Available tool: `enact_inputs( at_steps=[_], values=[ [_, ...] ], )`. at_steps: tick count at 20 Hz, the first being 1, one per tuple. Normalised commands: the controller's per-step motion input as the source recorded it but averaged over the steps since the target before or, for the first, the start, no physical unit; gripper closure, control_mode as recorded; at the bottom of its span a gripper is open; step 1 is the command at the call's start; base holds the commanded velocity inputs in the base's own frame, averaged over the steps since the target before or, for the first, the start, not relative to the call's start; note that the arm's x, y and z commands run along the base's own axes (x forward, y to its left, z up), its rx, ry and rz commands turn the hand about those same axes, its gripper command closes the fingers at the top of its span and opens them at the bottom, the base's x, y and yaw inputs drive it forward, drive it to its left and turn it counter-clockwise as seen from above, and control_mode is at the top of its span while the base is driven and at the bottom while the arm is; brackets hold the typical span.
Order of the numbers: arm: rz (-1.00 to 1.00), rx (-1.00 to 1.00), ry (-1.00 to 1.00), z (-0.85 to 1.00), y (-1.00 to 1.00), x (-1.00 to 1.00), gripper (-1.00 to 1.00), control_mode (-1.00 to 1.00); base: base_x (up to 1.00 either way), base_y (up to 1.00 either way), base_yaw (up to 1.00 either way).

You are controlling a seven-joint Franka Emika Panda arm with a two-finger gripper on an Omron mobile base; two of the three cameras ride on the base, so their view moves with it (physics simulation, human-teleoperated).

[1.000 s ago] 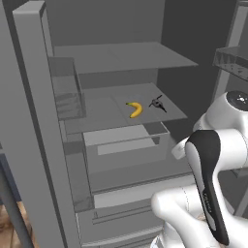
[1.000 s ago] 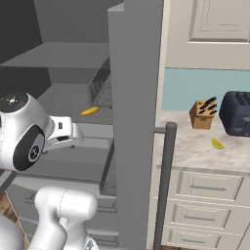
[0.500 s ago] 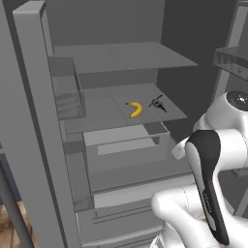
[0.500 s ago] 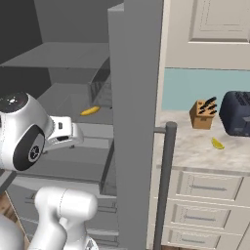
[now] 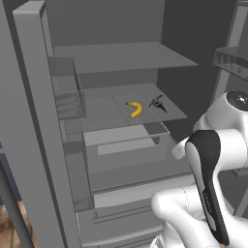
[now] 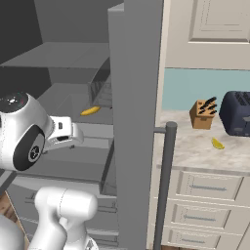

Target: Open the fridge, remove the banana, lemon wedge, and fish, and place them on any counter.

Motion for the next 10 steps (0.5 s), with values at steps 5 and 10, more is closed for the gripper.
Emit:
enact_inputs(
  at_steps=[5,10],
  values=[
    [0.00,0.00,0.04,-0.03,0.00,0.08,-1.00,-1.00,0.00,0.00,0.00],
    [0.00,0.00,0.03,-0.15,0.03,0.45,-1.00,-1.00,0.00,0.00,0.00]
  ],
)
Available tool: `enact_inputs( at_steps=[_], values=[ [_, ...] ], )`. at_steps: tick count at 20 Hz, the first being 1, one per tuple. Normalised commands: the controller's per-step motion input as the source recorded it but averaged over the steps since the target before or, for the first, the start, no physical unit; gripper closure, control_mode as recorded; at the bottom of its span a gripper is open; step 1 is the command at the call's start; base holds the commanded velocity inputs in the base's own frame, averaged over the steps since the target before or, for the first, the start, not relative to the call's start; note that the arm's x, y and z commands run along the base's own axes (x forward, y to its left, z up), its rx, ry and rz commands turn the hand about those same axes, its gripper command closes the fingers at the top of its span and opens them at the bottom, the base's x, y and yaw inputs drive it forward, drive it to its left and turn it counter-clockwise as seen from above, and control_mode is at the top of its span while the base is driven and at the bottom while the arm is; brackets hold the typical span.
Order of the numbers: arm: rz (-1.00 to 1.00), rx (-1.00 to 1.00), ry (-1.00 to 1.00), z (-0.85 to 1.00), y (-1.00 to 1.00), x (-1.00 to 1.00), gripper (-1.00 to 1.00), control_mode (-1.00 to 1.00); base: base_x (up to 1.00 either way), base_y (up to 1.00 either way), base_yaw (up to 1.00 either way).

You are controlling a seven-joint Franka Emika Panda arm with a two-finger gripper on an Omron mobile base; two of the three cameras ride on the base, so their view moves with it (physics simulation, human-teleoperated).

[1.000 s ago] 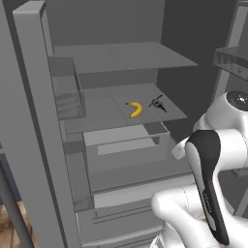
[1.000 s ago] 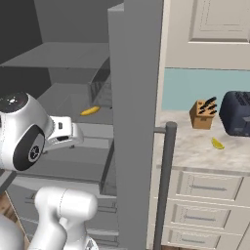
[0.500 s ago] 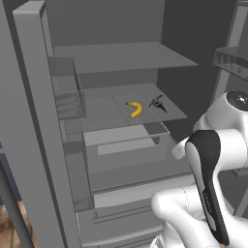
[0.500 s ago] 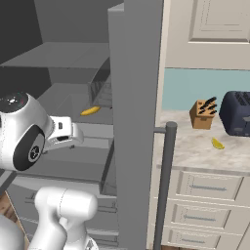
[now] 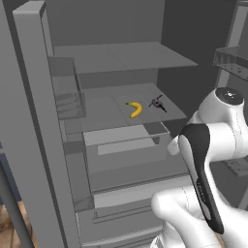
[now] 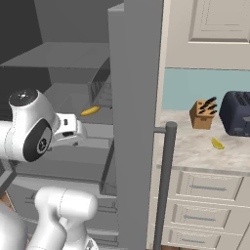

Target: Open the fridge, remove the banana, lemon wedge, and fish, and place them on any counter.

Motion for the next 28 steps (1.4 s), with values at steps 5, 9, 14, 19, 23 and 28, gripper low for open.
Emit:
enact_inputs(
  at_steps=[5,9,14,19,23,28],
  values=[
    [-0.05,0.00,-0.05,-0.11,0.01,0.47,-1.00,-1.00,0.00,0.00,0.00],
    [-0.17,0.00,-0.19,-0.01,0.10,0.28,-1.00,-1.00,0.00,0.00,0.00],
    [-0.29,0.00,-0.17,0.00,0.02,0.30,-1.00,-1.00,0.00,0.00,0.00],
    [-0.25,0.06,-0.01,0.08,0.00,0.42,-1.00,-1.00,0.00,0.00,0.00],
    [-0.08,0.03,0.03,0.05,-0.02,0.48,-1.00,-1.00,0.00,0.00,0.00],
    [0.00,0.00,0.07,0.00,-0.07,0.42,-1.00,-1.00,0.00,0.00,0.00]
  ],
)
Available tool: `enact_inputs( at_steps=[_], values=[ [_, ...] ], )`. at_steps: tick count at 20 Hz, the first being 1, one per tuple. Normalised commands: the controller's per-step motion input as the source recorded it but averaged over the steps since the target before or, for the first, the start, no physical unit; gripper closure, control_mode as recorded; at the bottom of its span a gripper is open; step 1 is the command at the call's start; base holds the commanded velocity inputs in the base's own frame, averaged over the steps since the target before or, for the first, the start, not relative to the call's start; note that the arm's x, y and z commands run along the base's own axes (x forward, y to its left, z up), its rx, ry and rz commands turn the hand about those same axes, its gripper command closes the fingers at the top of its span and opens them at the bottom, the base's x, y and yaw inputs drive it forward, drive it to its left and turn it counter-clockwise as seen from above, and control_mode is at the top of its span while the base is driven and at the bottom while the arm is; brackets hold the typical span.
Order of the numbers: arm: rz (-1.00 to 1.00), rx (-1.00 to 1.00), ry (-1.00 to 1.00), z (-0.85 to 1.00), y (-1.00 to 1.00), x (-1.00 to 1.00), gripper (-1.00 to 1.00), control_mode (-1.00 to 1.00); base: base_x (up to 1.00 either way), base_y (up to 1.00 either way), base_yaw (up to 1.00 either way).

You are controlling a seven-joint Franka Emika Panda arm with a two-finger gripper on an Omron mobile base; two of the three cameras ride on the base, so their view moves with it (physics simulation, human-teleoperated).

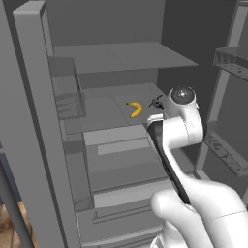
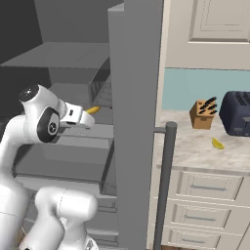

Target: Open the fridge, remove the banana, lemon wedge, and fish, and place them on any counter.

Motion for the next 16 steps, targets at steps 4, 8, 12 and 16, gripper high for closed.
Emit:
enact_inputs(
  at_steps=[4,8,12,16],
  values=[
    [0.03,0.00,0.05,-0.06,-0.25,0.62,-1.00,-1.00,0.00,0.00,0.00],
    [0.02,0.00,0.00,-0.10,-0.28,0.79,-1.00,-1.00,0.00,0.00,0.00],
    [0.00,0.00,0.00,-0.06,-0.09,0.85,-1.00,-1.00,0.00,0.00,0.00],
    [0.00,0.00,0.00,-0.19,0.00,0.77,-1.00,-1.00,0.00,0.00,0.00]
  ],
)
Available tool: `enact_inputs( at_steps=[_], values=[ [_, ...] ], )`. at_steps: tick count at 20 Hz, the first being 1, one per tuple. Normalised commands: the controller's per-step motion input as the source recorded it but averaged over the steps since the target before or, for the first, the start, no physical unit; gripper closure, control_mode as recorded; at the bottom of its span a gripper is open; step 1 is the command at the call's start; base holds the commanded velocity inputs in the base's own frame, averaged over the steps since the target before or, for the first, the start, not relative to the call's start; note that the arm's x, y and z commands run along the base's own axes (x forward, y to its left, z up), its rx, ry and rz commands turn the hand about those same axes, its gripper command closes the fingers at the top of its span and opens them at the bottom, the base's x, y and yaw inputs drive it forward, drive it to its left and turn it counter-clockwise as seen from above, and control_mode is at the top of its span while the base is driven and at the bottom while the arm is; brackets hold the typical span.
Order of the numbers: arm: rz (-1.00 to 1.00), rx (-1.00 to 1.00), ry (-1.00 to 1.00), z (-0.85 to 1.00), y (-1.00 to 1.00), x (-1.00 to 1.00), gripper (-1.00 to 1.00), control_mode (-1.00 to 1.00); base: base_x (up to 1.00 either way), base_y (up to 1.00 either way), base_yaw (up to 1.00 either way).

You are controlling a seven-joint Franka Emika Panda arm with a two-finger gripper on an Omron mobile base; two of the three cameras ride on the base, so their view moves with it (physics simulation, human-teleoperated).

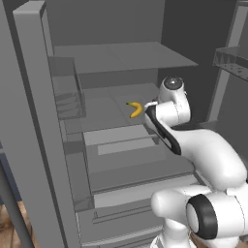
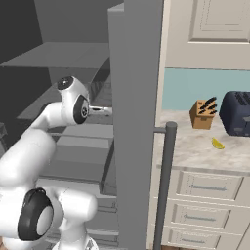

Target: Open the fridge, remove the banana, lemon wedge, and fish, and place them on any counter.

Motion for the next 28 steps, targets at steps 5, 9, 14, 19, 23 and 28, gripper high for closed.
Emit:
enact_inputs(
  at_steps=[5,9,14,19,23,28],
  values=[
    [0.00,0.00,0.00,-0.23,-0.01,0.58,-1.00,-1.00,0.00,0.00,0.00],
    [0.00,0.00,0.00,-0.25,-0.11,0.33,-1.00,-1.00,0.00,0.00,0.00],
    [0.00,0.00,-0.04,-0.18,-0.14,0.24,-1.00,-1.00,0.00,0.00,0.00],
    [0.00,0.00,-0.03,0.00,-0.13,0.35,-1.00,-1.00,0.00,0.00,0.00],
    [0.00,0.00,-0.02,0.00,-0.12,0.43,-1.00,-1.00,0.00,0.00,0.00],
    [0.00,0.00,0.00,0.00,-0.12,0.44,-1.00,-1.00,0.00,0.00,0.00]
  ],
)
